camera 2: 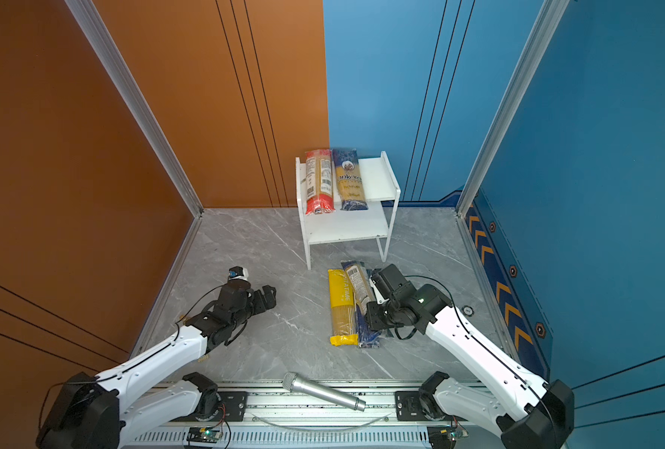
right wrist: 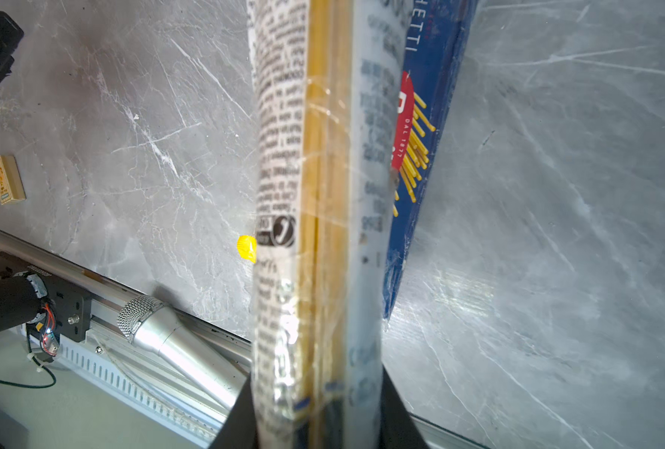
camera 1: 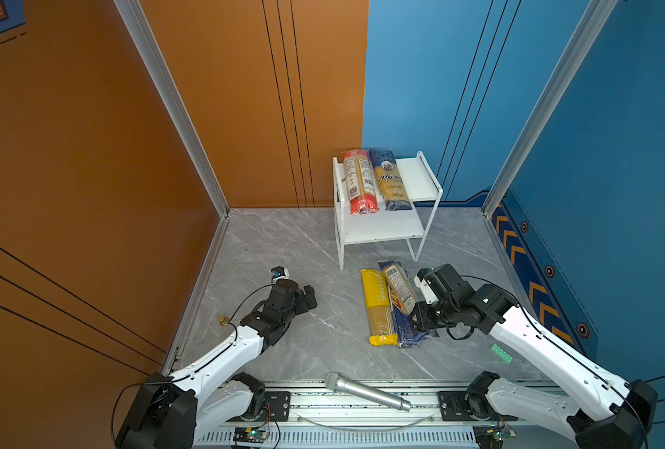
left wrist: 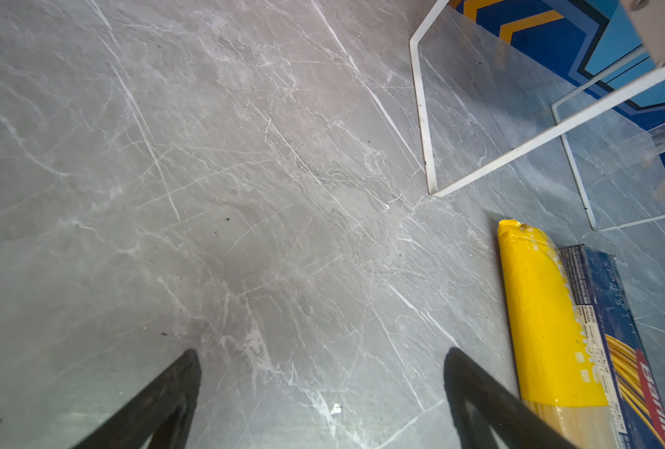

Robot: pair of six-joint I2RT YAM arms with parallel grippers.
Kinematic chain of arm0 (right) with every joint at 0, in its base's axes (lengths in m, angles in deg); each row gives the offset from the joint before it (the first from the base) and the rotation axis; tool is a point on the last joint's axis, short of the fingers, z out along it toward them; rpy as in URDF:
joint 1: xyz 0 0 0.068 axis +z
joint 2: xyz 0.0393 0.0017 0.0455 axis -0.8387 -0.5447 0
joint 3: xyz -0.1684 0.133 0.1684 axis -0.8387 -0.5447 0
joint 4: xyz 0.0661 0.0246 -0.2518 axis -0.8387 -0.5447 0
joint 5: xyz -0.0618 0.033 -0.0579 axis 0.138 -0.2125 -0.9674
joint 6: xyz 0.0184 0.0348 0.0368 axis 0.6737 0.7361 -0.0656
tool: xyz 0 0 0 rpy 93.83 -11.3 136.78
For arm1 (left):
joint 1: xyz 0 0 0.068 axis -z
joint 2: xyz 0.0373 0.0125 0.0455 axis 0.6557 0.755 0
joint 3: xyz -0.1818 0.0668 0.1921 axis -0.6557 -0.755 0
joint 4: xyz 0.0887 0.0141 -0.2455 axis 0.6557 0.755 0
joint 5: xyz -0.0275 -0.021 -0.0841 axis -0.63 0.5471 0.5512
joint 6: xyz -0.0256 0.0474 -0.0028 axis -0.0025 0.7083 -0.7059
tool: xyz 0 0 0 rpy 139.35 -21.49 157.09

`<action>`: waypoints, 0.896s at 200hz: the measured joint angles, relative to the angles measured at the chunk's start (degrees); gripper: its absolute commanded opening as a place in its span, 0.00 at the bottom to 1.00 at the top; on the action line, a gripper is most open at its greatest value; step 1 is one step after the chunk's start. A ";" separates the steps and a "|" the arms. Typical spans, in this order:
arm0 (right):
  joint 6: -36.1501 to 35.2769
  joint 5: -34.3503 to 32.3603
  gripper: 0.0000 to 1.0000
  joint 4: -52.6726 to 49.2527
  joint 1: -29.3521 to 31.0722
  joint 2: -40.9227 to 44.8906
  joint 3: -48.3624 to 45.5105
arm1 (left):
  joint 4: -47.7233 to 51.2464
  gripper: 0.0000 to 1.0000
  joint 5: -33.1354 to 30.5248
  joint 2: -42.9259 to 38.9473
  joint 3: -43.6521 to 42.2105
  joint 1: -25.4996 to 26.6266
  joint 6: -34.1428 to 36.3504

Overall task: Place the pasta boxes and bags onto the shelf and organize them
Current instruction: 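Lift the clear-wrapped bag upright with the right gripper off the table, then carry the upright clear-wrapped bag with the right gripper toward the shelf's upper tier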

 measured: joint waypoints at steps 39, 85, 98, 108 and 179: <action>0.85 -2.38 0.00 -3.30 -1.20 3.02 0.00 | -0.37 0.98 0.46 0.98 0.09 0.02 -0.02; 1.14 -5.73 0.00 -8.13 -3.37 5.62 1.81 | -1.11 0.98 0.85 2.34 0.81 0.07 0.00; 1.22 -6.82 0.00 -9.27 -4.37 6.23 3.04 | -1.44 0.98 0.87 2.64 0.94 0.07 0.00; 1.22 -7.61 0.00 -9.86 -5.35 6.78 3.85 | -1.55 0.98 0.87 2.75 0.96 0.07 0.02; 0.31 -9.70 0.00 -13.44 -16.24 9.16 8.81 | -1.86 0.98 1.29 3.06 0.96 0.07 0.17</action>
